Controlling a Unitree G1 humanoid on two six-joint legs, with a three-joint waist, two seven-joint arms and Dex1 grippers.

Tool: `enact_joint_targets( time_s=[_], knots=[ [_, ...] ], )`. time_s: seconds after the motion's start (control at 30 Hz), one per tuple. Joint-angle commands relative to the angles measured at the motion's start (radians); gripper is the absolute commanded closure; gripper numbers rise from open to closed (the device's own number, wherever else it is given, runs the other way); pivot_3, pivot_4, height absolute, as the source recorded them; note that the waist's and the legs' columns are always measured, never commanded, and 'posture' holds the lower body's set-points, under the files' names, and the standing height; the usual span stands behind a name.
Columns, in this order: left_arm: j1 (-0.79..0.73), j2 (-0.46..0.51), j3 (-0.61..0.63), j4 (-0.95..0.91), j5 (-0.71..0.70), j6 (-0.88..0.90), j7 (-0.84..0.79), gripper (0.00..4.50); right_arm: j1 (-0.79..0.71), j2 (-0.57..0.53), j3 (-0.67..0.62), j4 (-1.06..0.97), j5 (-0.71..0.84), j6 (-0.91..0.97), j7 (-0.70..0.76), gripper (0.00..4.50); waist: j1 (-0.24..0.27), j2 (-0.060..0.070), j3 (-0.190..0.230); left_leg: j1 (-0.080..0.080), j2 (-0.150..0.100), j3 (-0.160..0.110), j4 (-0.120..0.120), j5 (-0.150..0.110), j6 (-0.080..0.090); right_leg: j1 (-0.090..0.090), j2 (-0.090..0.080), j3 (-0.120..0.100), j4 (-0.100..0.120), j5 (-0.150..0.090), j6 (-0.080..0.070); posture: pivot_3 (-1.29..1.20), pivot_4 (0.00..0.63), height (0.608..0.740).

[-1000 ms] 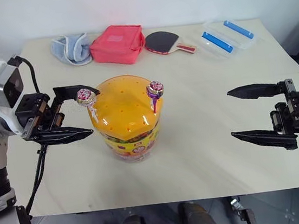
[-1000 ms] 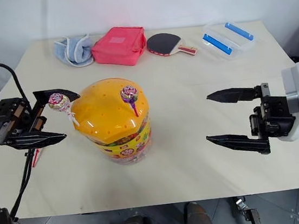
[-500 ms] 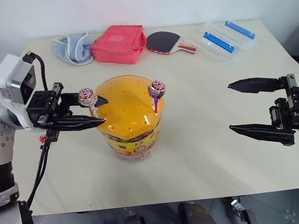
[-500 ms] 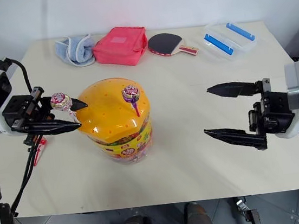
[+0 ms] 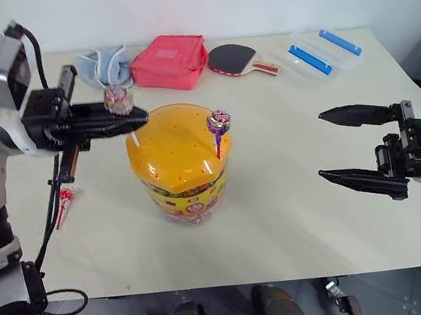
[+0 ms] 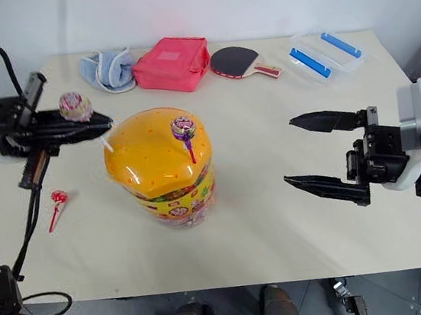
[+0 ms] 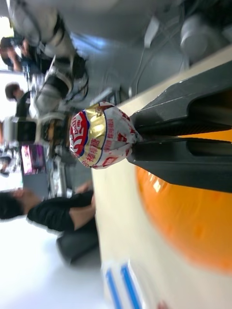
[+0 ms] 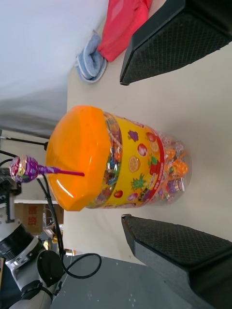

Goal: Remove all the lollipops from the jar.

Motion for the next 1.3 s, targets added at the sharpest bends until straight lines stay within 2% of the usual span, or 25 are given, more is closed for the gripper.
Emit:
enact_joint_targets(
  time_s=[0.03,0.17,0.33,0.4,0.53,0.73,0.97,1.3],
  knots=[
    [-0.061,0.026,0.047,0.007,0.022,0.039,0.133,4.47,-0.021,0.002,-0.004,0.004,0.000,-0.022,0.009,0.00,0.000,0.000,0.000,0.000,0.000,0.000,0.000,0.000,0.000,0.000,0.000,0.000,0.000,0.000,0.000,0.00,0.150,0.740],
    [-0.063,0.104,0.042,0.048,0.106,0.126,0.280,4.47,-0.029,-0.008,-0.010,0.022,-0.005,-0.020,0.025,0.00,-0.007,0.000,0.000,0.000,0.000,0.000,0.000,0.000,0.000,0.000,0.000,0.000,0.000,0.000,0.000,0.00,0.150,0.740],
    [-0.013,0.197,0.004,0.096,0.190,0.337,0.440,4.47,-0.036,-0.016,-0.007,0.044,-0.021,-0.024,0.047,0.00,-0.003,0.000,0.000,0.001,0.001,0.000,0.000,0.000,0.000,0.000,0.001,0.000,0.001,0.000,0.000,0.00,0.150,0.740],
    [0.041,0.221,0.004,0.088,0.216,0.421,0.500,4.47,-0.044,-0.015,-0.002,0.050,-0.026,-0.023,0.050,0.00,-0.002,0.000,0.000,0.001,0.001,0.000,0.000,0.000,0.000,0.000,0.001,0.000,0.000,0.000,0.000,0.00,0.150,0.740],
    [0.152,0.300,-0.091,0.068,0.270,0.619,0.557,4.47,-0.056,-0.017,0.009,0.060,-0.035,-0.014,0.054,0.00,-0.002,0.000,0.000,0.000,0.000,0.000,-0.001,0.000,0.000,0.000,0.001,0.000,0.000,0.000,0.000,0.00,0.150,0.740],
    [0.193,0.297,-0.165,0.064,0.311,0.690,0.592,4.47,-0.069,-0.011,0.021,0.067,-0.040,-0.012,0.058,0.00,0.002,-0.001,0.001,0.000,0.000,0.000,-0.001,0.000,0.000,-0.001,0.000,0.000,0.000,0.000,0.000,0.00,0.150,0.740],
    [0.202,0.239,-0.193,0.173,0.373,0.602,0.601,4.47,-0.072,-0.001,0.032,0.066,-0.044,-0.014,0.052,0.00,-0.001,-0.001,0.001,0.000,0.000,0.000,-0.001,0.000,0.000,-0.001,0.000,0.000,0.000,0.000,0.000,0.00,0.150,0.740],
    [0.007,0.082,-0.345,0.477,0.530,0.527,0.604,4.47,-0.088,0.009,0.054,0.065,-0.050,-0.016,0.036,0.00,0.007,-0.001,0.001,-0.001,-0.001,0.000,0.000,0.000,0.000,-0.001,0.000,0.000,0.000,0.000,0.000,0.00,0.150,0.740]
  ],
)
